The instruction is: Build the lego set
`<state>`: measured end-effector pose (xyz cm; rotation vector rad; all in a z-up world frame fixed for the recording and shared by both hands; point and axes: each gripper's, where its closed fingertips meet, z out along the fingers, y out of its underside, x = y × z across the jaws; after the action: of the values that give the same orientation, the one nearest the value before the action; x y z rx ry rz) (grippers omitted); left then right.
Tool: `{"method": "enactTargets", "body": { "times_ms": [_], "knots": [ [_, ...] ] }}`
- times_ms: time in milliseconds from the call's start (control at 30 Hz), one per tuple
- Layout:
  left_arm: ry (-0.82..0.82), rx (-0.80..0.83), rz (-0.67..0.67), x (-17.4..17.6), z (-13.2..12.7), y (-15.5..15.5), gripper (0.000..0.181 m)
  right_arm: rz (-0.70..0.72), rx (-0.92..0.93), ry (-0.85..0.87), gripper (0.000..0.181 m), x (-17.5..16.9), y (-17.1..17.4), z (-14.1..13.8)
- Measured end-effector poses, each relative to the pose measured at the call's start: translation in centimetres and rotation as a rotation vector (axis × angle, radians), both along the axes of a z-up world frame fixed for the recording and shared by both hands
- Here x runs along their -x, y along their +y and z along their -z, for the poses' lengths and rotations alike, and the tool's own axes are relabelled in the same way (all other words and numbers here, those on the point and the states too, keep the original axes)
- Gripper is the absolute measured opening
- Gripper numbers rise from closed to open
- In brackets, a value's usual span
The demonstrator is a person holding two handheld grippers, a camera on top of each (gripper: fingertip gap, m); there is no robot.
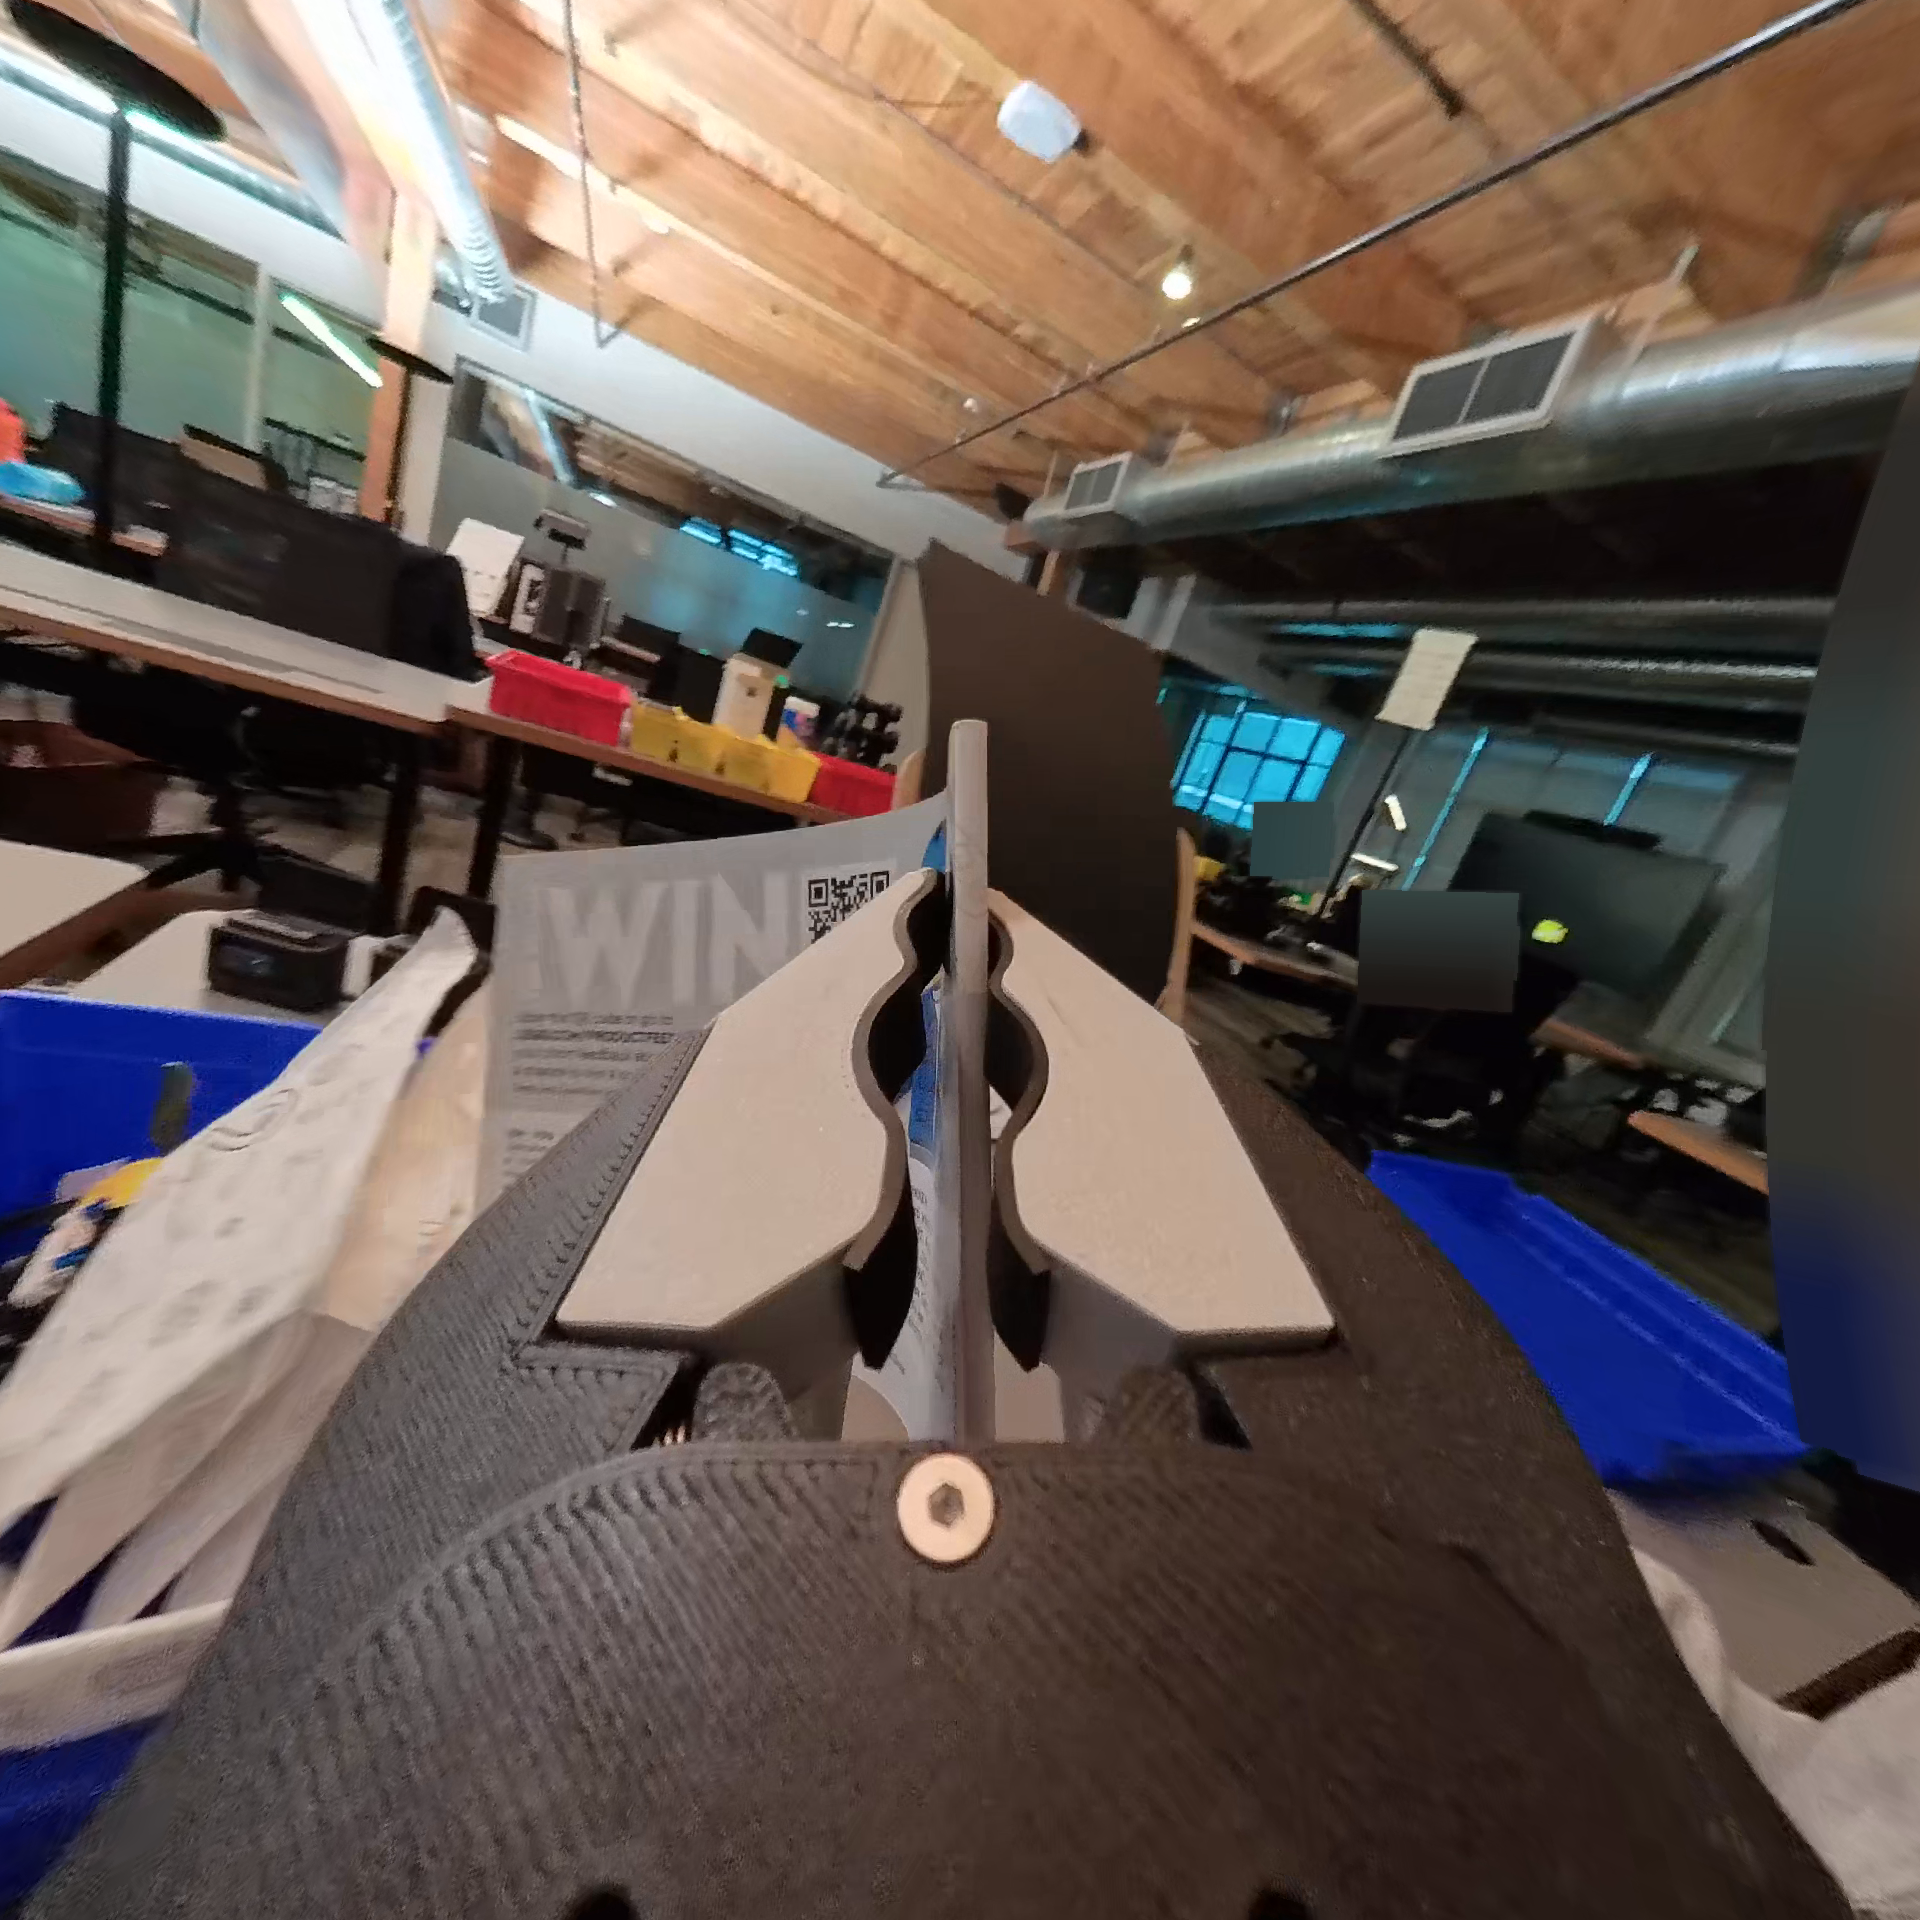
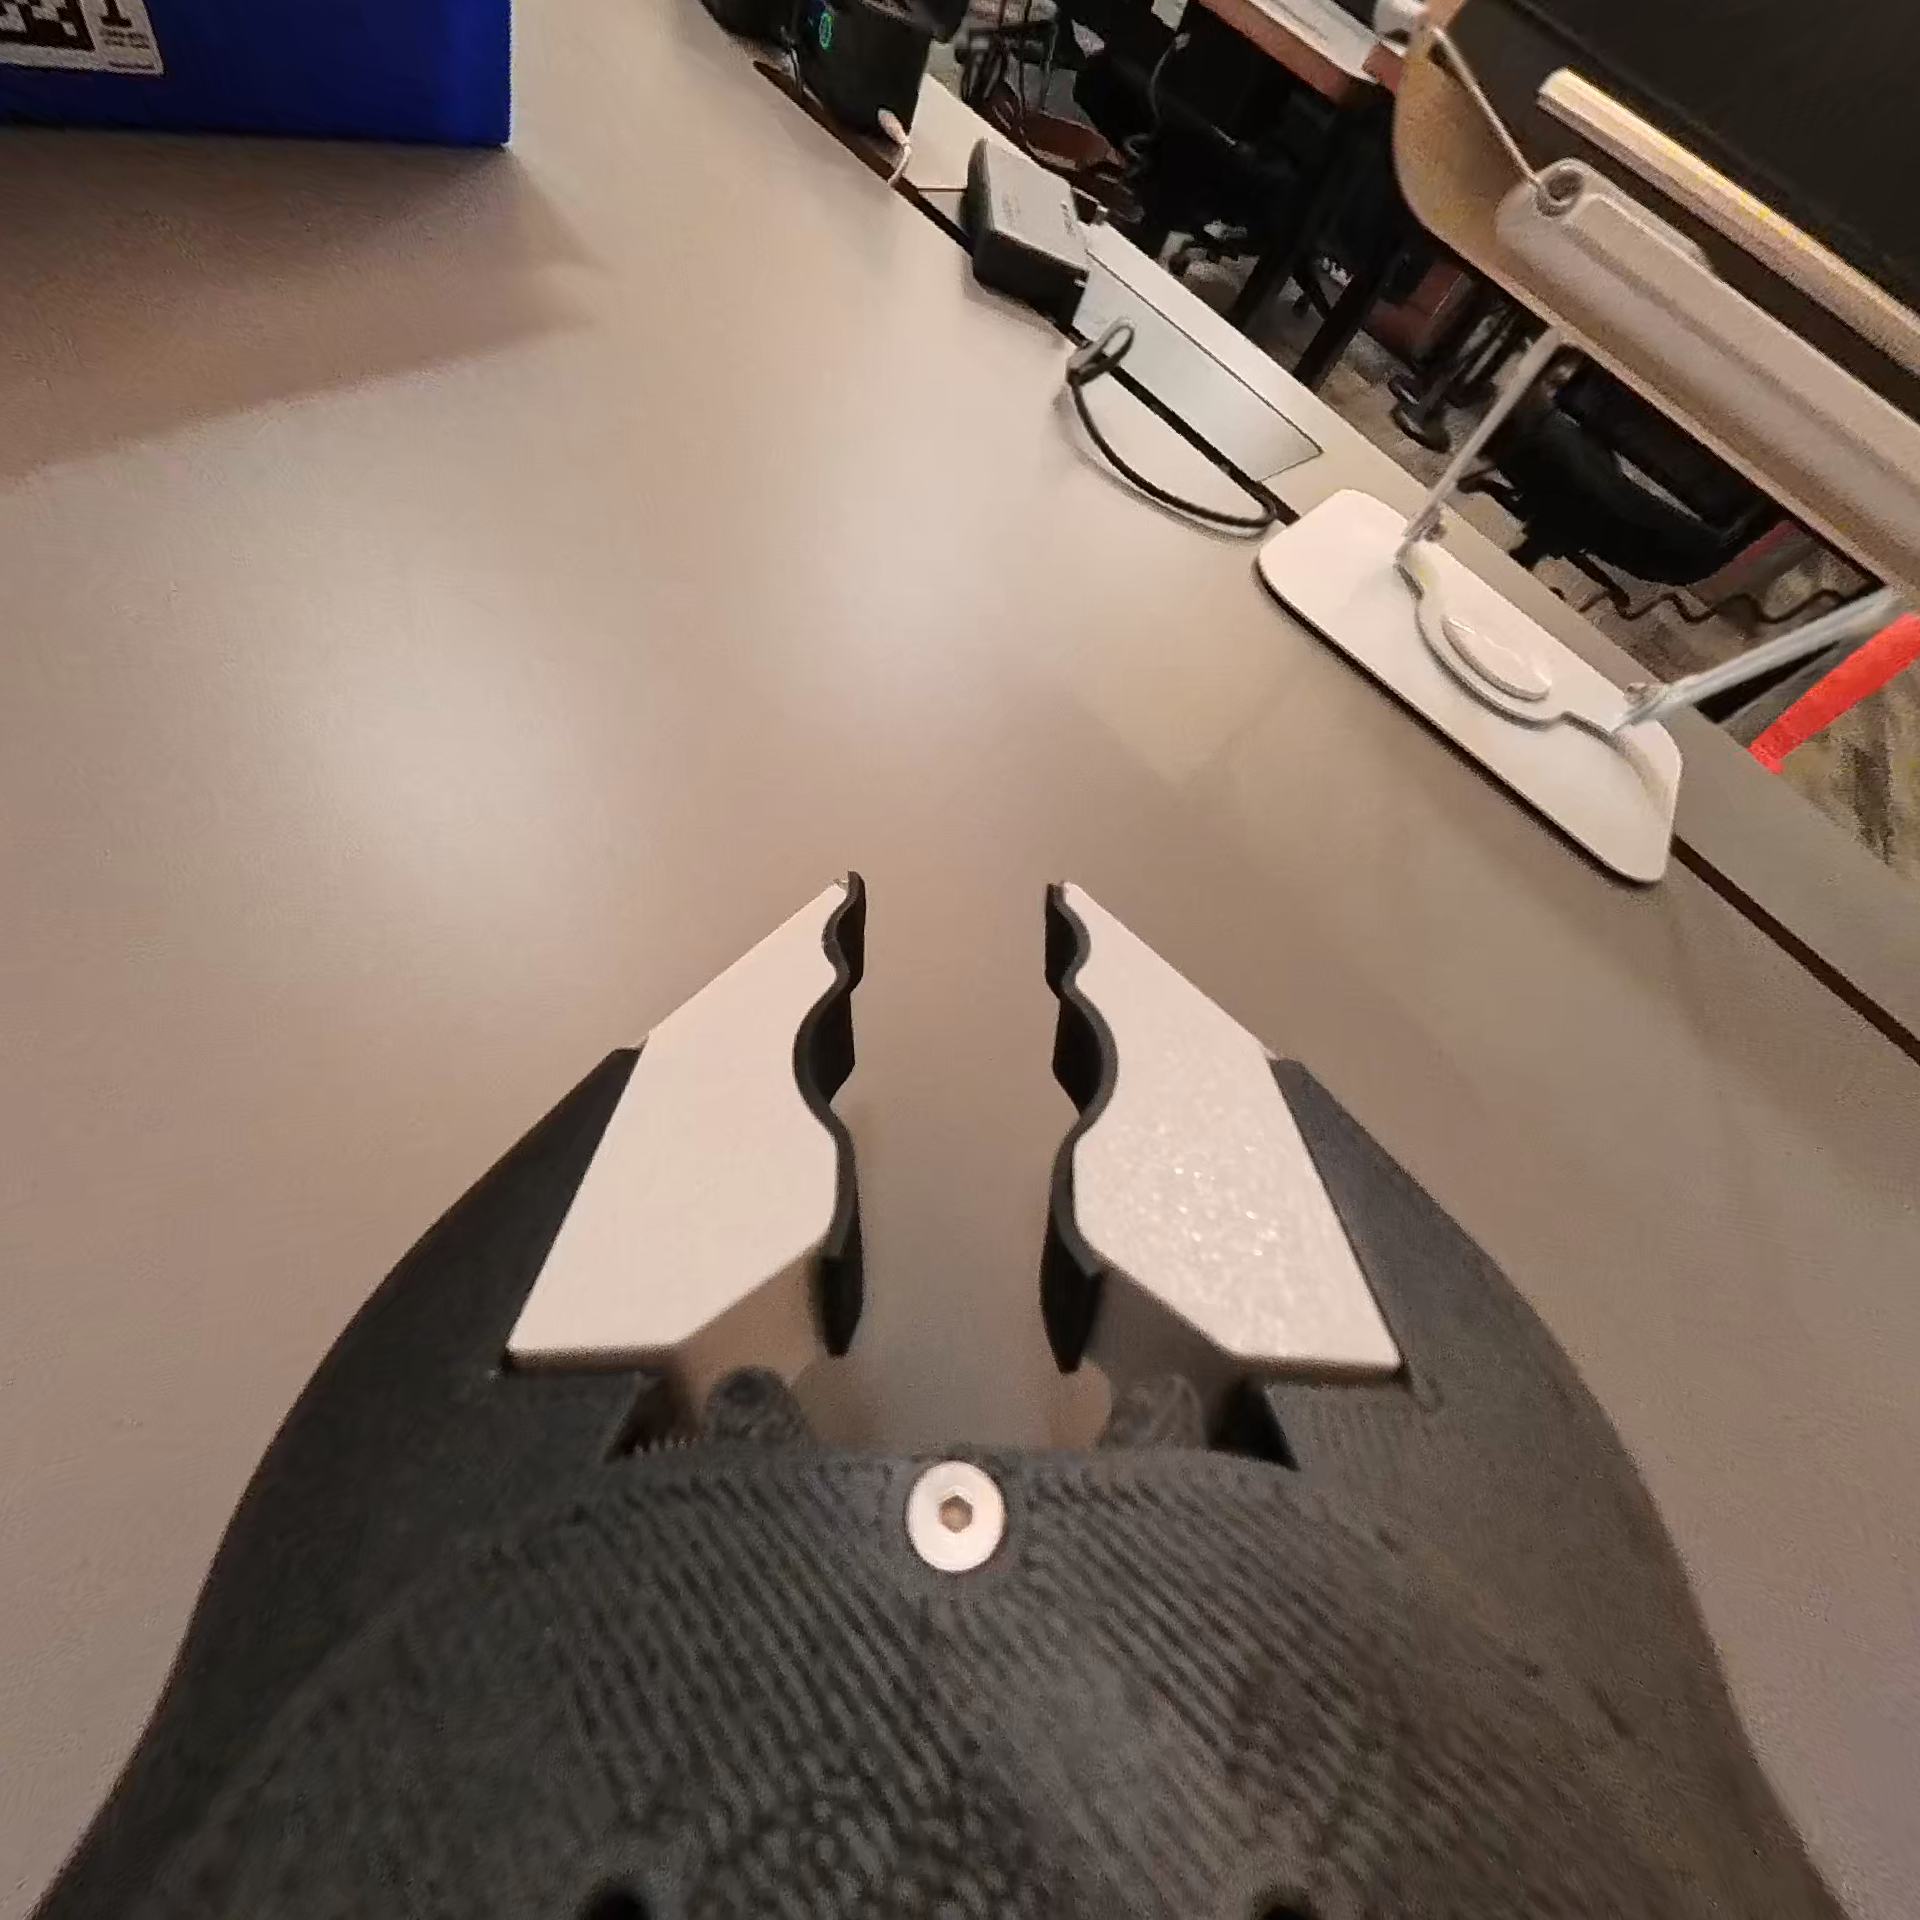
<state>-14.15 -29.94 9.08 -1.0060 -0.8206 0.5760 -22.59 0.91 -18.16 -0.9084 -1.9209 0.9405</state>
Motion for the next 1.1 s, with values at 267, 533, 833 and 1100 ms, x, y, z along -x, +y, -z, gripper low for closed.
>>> {"method": "enactTargets", "body": {
  "times_ms": [267, 533, 833, 1100],
  "knots": [
    [-0.001, 0.047, 0.157, -0.9, -0.6, 5.8, 0.000, -0.032, 0.084, 0.021, 0.033, -1.3, 0.9, -0.7],
    [-0.225, -0.213, 0.106, 4.7, 8.1, 6.1, 0.000, -0.052, 0.131, 0.035, 0.033, -2.0, 1.0, -1.2],
    [-0.475, -0.218, -0.333, 6.1, 24.2, 1.4, 0.000, -0.050, 0.142, 0.040, 0.033, -2.2, 1.2, -1.3],
    [-0.492, 0.258, -0.594, 5.6, 23.9, -1.8, 0.026, -0.036, 0.093, 0.004, 0.033, -1.6, 0.9, -0.4]
  ]
}}
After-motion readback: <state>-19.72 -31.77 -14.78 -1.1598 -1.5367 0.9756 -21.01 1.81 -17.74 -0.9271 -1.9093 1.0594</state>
